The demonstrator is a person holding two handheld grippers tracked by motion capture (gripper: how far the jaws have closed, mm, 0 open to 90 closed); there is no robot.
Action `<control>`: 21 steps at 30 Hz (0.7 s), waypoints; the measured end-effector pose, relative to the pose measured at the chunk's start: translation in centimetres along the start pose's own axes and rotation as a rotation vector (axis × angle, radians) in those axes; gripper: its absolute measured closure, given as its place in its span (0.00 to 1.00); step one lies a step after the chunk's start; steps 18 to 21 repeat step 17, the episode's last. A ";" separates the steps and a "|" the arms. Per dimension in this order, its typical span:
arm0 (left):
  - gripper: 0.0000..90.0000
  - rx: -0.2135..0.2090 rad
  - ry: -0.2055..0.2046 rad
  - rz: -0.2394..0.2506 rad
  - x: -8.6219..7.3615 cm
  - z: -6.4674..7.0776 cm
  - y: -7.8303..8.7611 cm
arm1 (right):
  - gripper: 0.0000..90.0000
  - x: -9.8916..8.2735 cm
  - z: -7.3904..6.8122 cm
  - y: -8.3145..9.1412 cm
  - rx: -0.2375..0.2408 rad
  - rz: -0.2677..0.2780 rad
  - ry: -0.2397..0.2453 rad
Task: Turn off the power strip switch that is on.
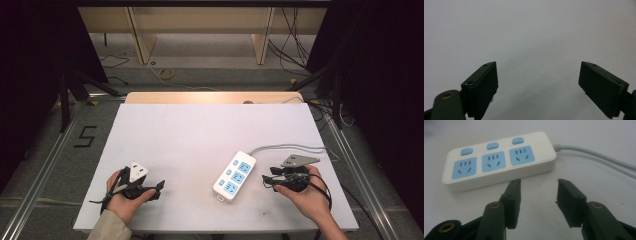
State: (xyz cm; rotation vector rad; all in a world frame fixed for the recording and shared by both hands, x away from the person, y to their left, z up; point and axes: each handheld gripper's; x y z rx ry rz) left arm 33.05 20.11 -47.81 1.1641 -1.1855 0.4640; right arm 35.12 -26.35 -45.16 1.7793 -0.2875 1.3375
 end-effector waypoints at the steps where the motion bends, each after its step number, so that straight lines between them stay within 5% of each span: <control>1: 0.17 0.000 0.001 0.000 0.0 0.0 0.0 | 0.61 -0.1 0.1 0.1 -0.005 0.002 -0.004; 21: 0.17 -0.009 0.021 -0.009 -0.2 -0.3 -0.6 | 0.56 -1.4 0.5 1.0 -0.033 0.048 -0.031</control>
Point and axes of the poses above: each handheld gripper's, and its own axes: y roughly backward along the jaws, x roughly out of its top, z roughly to its right, and after that the axes turned 13 degrees about z, right-handed
